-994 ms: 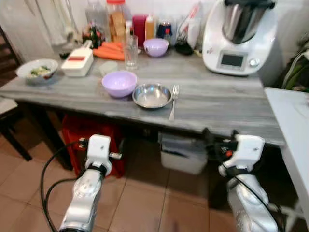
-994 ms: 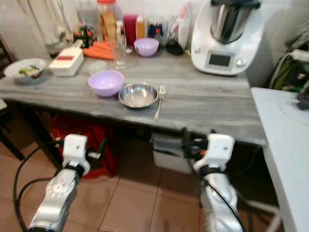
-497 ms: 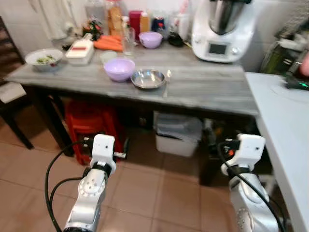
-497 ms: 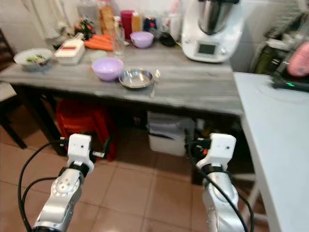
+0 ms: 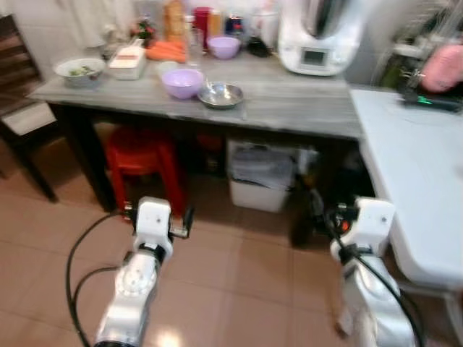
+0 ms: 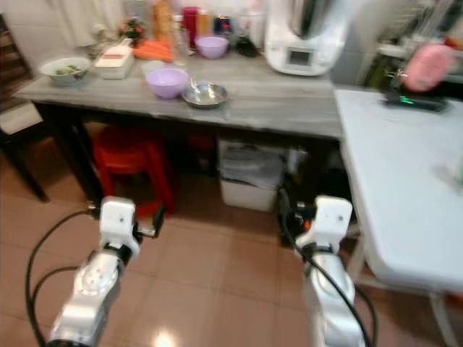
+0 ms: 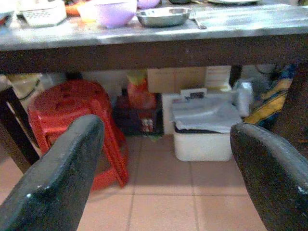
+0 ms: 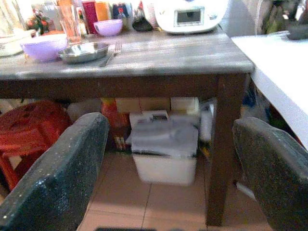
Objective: Setting the table
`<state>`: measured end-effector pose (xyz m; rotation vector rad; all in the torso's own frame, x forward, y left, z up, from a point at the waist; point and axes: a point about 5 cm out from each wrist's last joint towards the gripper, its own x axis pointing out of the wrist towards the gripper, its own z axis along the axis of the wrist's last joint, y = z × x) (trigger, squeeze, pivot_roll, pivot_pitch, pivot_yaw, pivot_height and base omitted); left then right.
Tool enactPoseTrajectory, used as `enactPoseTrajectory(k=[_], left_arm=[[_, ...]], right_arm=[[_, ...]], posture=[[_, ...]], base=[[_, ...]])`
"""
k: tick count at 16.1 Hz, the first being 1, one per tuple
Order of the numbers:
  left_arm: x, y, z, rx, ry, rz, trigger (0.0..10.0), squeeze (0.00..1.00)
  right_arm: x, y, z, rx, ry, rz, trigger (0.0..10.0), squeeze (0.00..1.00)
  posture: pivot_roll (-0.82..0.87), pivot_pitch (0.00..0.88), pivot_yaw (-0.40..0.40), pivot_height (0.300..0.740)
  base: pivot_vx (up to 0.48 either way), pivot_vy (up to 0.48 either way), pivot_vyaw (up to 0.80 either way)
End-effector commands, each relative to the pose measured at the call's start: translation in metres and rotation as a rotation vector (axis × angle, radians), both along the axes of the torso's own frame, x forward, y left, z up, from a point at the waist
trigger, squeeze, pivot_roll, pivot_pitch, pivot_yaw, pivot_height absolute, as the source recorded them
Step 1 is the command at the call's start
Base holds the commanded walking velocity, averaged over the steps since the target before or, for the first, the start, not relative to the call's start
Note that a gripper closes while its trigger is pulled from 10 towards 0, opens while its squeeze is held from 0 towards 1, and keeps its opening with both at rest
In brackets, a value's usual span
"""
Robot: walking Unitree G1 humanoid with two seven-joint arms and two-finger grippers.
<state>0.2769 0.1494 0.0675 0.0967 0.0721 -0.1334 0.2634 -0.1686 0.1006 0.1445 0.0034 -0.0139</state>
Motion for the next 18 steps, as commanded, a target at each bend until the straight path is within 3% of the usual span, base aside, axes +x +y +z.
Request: enactPoseTrajectory(k=[1,7,18], left_arm=[[0.003,0.001,0.005,-0.001,-0.021,0.001,10.0,0.0],[0.006,-0.009,0.01,-0.035,-0.041,-0.056,10.0,0.0],[0.013,-0.024,0.011,-0.069,-0.045,-0.1,10.0,0.0]], right_arm=[[0.004,0.003,0.007,-0.005,-0.029,0.011,10.0,0.0],[0.005,0.002,0.005,-0.019,-0.02,0.013,10.0,0.0],[0.005,-0.011,0.009,-0.042,-0.033,-0.034,10.0,0.0]], posture=[[-0.02,0.0,-0.024,0.74],[-0.04,0.0,-0.023,0.74],[-0.07,0.0,-0.013,0.74]], base=[[0.0,0.0,0.0],[0.0,0.0,0.0],[0.0,-0.306,0.0]])
